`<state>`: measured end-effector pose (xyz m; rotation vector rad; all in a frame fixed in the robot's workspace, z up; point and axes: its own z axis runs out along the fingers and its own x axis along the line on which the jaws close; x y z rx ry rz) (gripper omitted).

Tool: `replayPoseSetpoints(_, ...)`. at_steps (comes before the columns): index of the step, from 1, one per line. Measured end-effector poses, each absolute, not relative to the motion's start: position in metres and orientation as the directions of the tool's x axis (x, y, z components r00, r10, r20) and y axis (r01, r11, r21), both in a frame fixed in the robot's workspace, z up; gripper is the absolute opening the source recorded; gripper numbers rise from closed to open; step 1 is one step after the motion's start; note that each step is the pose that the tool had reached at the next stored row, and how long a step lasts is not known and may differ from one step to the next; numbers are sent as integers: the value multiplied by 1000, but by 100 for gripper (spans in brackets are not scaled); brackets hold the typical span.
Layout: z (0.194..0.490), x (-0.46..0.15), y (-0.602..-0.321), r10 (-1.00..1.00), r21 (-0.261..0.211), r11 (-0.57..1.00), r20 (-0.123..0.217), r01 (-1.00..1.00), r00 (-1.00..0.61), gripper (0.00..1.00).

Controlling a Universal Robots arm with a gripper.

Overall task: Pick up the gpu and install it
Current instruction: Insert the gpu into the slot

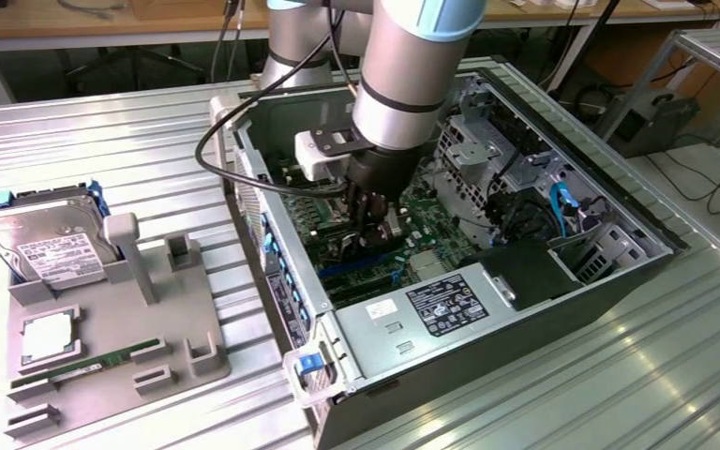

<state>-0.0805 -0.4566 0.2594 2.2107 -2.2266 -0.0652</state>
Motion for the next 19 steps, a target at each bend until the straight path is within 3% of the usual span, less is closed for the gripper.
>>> replayPoseSetpoints(19,262,-78,-455,-1000,48,12,-27,-999,-14,26)
